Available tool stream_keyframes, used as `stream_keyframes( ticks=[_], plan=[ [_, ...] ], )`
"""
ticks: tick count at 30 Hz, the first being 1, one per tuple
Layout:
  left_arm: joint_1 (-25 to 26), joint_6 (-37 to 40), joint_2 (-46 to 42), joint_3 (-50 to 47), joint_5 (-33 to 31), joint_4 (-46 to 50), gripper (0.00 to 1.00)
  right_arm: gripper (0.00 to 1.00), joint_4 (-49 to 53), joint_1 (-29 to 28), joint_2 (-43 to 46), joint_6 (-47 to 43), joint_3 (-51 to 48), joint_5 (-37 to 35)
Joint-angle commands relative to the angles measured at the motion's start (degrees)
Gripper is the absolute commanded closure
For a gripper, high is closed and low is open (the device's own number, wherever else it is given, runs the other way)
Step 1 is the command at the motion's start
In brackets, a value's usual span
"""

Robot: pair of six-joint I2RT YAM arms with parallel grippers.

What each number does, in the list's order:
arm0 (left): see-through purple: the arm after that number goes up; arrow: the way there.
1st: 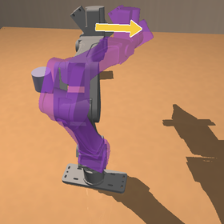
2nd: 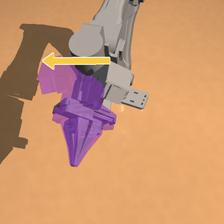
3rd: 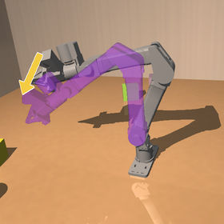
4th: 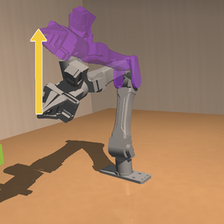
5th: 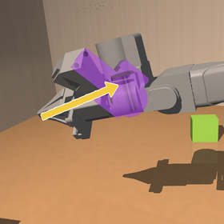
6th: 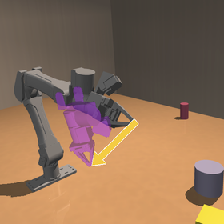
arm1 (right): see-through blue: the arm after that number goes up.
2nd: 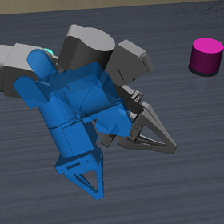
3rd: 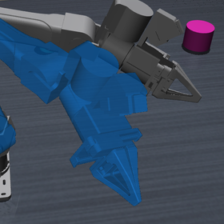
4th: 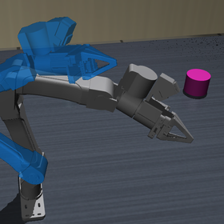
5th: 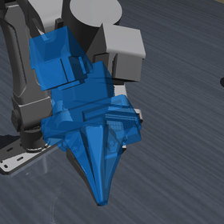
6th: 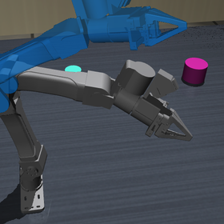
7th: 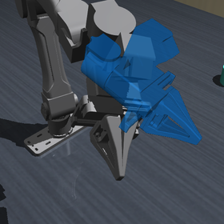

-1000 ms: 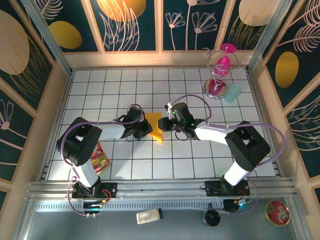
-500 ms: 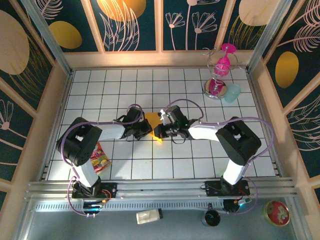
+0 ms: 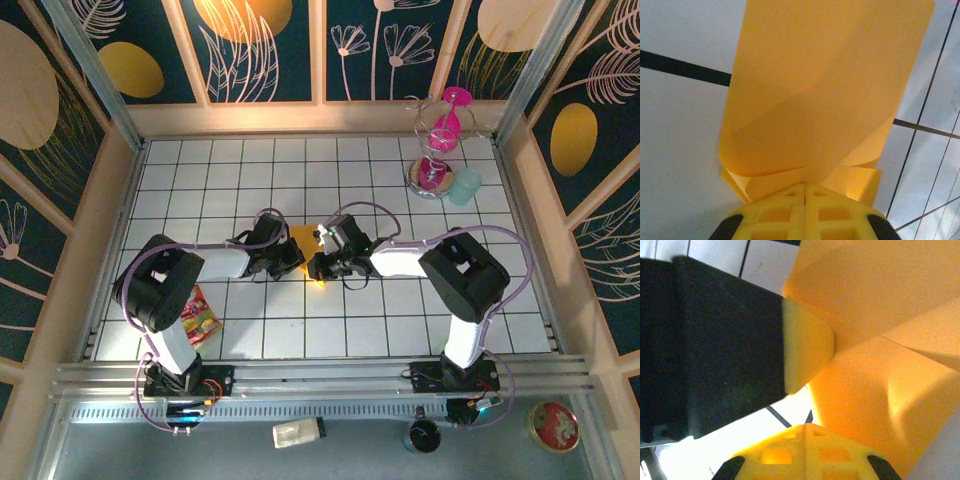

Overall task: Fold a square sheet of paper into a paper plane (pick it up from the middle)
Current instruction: Third fold the triangle at the center of the table.

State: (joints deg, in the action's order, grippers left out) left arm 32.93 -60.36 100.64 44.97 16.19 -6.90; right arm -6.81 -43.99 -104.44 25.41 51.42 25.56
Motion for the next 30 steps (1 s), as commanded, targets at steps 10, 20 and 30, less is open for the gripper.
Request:
stream_keyframes(
  ticks=[10,20,30],
  plan=[
    [0.28,-0.33,1.22,-1.29,-2.19,3.25,0.98,1.0,3.78,-0.29,-1.83,-2.74,1.94,-1.88],
    [0.24,-0.11,1.75,-1.72,-3.48,3.95,0.99,1.0,6.88,-0.13,-2.75,-4.54,1.69,-0.02],
    [0.07,0.23,1.84,-2.34,-4.23,4.26,0.99,1.0,8.8,0.22,1.0,-5.02,-1.97,1.69]
  ],
)
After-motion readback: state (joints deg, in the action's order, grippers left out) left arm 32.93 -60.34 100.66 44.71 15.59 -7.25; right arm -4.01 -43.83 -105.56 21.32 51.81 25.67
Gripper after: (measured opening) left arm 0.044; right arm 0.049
